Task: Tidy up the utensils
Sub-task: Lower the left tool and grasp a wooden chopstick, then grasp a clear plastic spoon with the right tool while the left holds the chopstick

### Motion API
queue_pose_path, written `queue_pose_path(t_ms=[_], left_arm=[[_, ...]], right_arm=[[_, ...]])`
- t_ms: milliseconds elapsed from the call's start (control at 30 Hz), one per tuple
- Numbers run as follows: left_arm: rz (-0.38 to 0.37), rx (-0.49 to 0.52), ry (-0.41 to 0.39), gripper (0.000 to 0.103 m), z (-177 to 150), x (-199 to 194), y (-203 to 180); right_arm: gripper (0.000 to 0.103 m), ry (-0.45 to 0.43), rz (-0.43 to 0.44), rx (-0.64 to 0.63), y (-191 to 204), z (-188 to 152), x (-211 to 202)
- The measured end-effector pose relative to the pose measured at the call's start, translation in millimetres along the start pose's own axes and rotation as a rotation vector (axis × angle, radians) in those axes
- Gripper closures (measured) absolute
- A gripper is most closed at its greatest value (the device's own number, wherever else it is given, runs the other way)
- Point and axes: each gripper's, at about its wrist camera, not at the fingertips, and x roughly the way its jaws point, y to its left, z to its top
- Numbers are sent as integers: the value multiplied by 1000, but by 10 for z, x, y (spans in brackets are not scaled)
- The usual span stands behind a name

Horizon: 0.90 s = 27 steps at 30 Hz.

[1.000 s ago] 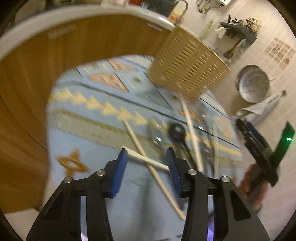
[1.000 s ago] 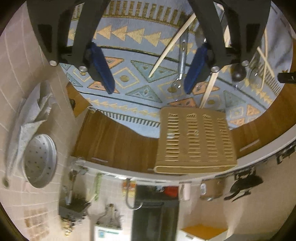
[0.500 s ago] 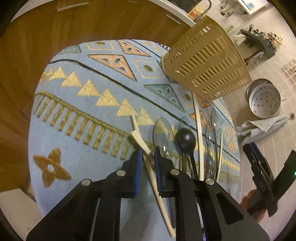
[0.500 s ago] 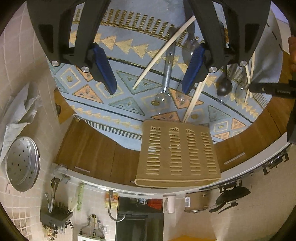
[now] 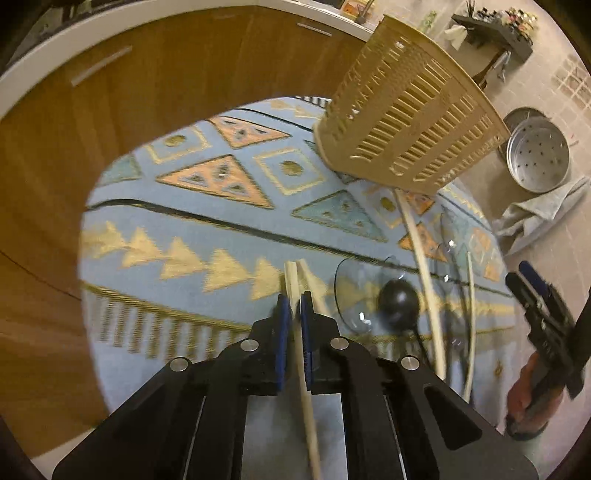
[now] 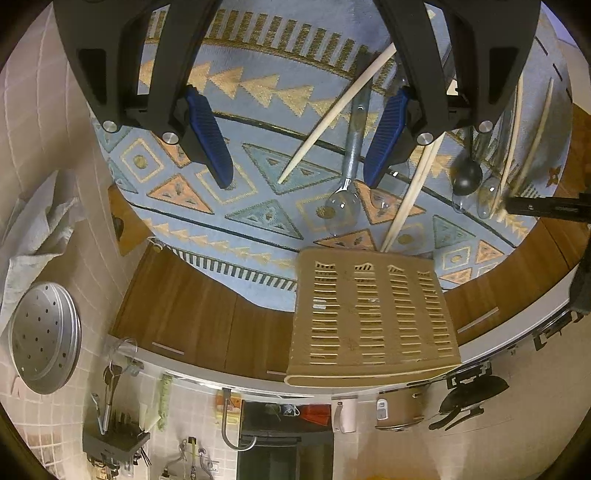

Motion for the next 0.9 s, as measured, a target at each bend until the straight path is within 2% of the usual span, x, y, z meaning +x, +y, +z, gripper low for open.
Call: queue_pose_path(t_ms=[100, 133, 267, 400, 467, 533, 567, 633, 667, 833, 900], left_arm=[[-3, 22, 7, 75, -56, -45, 25], [2, 33, 0, 74, -74, -69, 21], [64, 101, 23, 74, -112, -27, -94], [202, 239, 32, 75, -145, 52, -336], [255, 300, 31, 79, -157, 94, -425], [275, 312, 40, 90, -119, 99, -414], [275, 307, 42, 95, -101, 91, -400], [251, 290, 50, 98, -49, 73, -338], [237, 282, 56, 99, -26, 62, -300], [188, 261, 70, 99, 30, 29, -187], [166, 250, 72, 99, 60, 64, -170]], right_arm=[[34, 10, 8, 4, -1, 14, 28], [34, 12, 11, 5, 2, 18, 32], [34, 36, 19, 1, 7, 66, 66], [34, 98, 63, 36, -58, 197, 158], [34, 149, 94, 41, -67, 284, 243], [37, 206, 119, 45, -58, 377, 350], [39, 242, 144, 45, -38, 438, 426], [49, 298, 177, 48, -3, 507, 555], [51, 329, 190, 55, 15, 547, 642], [52, 440, 221, 80, 96, 679, 1004], [53, 472, 199, 74, 143, 693, 1111]])
